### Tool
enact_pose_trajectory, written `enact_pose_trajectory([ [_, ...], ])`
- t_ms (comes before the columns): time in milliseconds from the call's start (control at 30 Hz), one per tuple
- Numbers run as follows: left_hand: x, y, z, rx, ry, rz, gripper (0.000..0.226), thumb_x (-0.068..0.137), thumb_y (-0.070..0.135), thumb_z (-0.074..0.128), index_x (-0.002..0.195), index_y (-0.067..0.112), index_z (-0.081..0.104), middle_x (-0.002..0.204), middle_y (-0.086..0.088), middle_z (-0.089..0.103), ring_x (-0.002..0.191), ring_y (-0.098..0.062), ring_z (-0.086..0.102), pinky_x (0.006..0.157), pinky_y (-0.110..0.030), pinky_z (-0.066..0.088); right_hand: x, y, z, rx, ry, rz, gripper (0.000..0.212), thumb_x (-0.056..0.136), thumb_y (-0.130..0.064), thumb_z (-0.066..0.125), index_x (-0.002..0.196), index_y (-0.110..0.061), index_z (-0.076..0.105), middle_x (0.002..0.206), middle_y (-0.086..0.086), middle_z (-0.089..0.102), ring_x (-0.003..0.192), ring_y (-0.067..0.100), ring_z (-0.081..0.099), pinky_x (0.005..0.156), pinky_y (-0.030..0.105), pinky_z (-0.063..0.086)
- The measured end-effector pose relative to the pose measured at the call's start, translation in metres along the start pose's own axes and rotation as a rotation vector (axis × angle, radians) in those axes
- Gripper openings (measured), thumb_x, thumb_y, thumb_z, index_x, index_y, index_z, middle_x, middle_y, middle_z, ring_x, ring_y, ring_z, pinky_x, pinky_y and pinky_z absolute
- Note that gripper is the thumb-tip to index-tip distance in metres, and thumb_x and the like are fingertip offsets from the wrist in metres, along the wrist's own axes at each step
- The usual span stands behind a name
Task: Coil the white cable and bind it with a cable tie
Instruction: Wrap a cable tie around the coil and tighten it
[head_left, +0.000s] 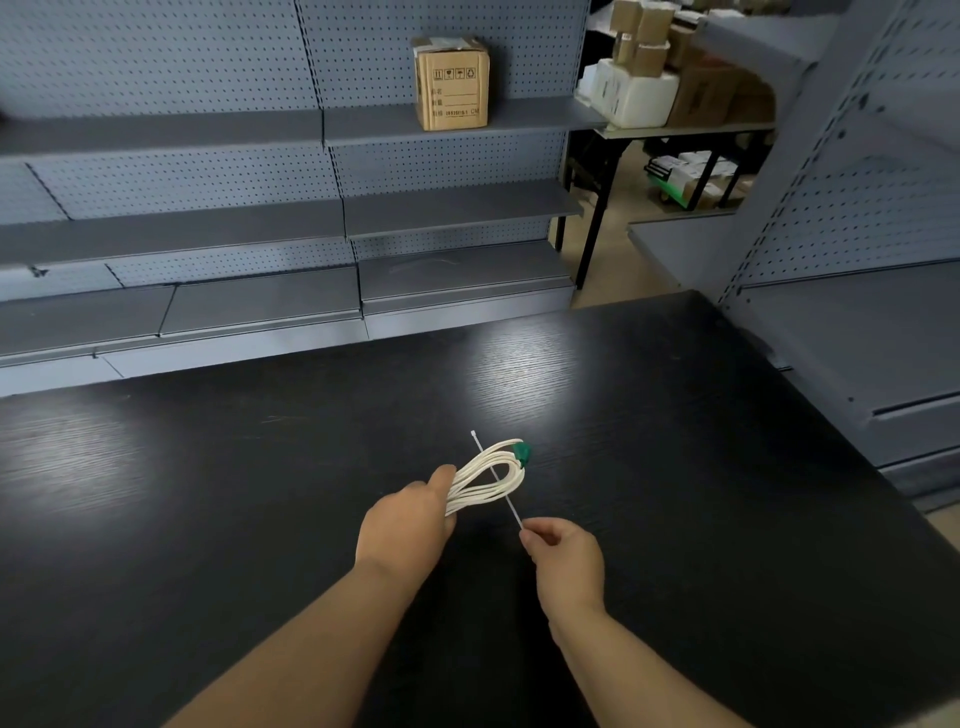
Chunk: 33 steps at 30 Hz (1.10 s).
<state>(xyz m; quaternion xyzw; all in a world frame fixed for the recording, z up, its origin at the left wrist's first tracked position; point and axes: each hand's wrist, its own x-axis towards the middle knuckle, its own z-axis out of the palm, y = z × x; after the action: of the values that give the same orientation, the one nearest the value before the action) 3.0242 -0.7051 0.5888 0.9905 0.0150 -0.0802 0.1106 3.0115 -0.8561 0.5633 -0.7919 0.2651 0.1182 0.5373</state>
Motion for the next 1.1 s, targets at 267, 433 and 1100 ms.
enact_pose_trajectory([
  [267,-0.002,-0.006,-0.005,-0.001,0.011,-0.006,0.036,0.094,0.029,0.044,0.128,0.027,0.035,0.098,-0.004,0.060,0.082,-0.024,0.062,0.069,-0.035,0.050,0.002,-0.002,-0.008,0.027,0.100,-0.062,0.019,0.091,-0.011,0.057,0.108,-0.014,0.067,0.103,0.001,0.067,0.094,0.011,0.059,0.082,0.024,0.046],
  [433,-0.004,-0.007,-0.007,-0.002,0.026,-0.005,0.038,0.094,0.030,0.044,0.130,0.028,0.033,0.099,-0.003,0.060,0.082,-0.023,0.062,0.069,-0.034,0.051,-0.002,-0.004,-0.011,0.016,0.131,-0.115,0.021,0.092,-0.012,0.056,0.111,-0.014,0.066,0.105,0.001,0.067,0.093,0.008,0.056,0.081,0.022,0.044],
  [1100,-0.003,-0.021,-0.068,-0.018,0.227,-0.103,0.034,0.094,0.032,0.045,0.127,0.027,0.037,0.094,-0.002,0.061,0.078,-0.025,0.059,0.065,-0.033,0.044,-0.032,-0.086,-0.026,0.379,0.008,-0.350,0.020,0.089,-0.010,0.062,0.084,-0.030,0.065,0.087,-0.011,0.067,0.088,0.004,0.062,0.078,0.019,0.050],
])
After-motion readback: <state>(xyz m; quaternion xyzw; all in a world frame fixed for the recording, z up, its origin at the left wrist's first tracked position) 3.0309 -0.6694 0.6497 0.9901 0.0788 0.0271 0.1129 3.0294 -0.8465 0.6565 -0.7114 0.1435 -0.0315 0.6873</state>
